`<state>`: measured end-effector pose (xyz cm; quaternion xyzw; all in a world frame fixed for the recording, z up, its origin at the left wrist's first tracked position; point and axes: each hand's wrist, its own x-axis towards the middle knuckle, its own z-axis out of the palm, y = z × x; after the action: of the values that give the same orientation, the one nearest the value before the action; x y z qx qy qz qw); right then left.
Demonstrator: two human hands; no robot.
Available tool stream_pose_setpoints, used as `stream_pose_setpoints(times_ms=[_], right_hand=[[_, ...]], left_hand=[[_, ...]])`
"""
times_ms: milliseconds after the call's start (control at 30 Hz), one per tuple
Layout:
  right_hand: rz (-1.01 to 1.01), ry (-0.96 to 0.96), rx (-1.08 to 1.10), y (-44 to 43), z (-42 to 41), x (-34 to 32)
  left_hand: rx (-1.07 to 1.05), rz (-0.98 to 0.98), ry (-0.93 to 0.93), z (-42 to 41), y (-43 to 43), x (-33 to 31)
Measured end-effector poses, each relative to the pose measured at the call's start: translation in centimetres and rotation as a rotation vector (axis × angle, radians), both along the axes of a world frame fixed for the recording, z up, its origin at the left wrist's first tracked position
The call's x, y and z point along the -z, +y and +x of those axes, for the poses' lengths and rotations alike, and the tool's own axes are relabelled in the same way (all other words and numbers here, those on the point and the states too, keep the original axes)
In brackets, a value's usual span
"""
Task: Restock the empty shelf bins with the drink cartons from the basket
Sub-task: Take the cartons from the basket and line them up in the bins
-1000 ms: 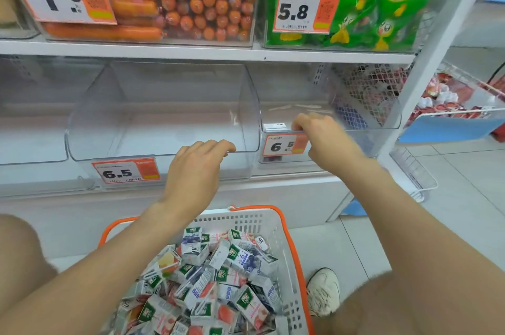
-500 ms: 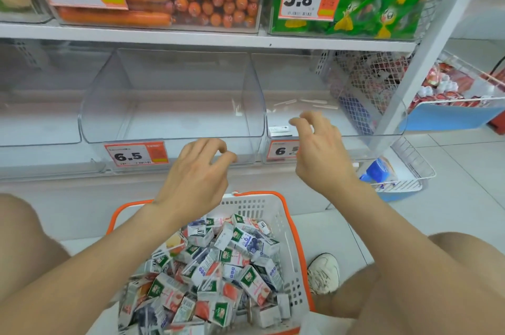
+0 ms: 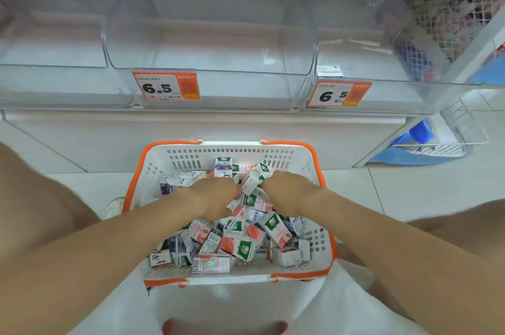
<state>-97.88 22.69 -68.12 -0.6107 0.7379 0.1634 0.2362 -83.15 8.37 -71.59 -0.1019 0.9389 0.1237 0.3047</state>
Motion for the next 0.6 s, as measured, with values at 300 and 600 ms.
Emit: stream_pose_setpoints(times_ms=[300, 600], right_hand=[[-0.062, -0.101, 0.314, -0.8, -3.1, 7.0], [-0.046, -0.039, 0.296, -0.5, -2.2, 10.2]], left_hand=[[-0.012, -0.039, -0.054, 0.8, 0.7, 4.5], [-0.193, 0.016, 0.015, 0.5, 0.0, 4.8]])
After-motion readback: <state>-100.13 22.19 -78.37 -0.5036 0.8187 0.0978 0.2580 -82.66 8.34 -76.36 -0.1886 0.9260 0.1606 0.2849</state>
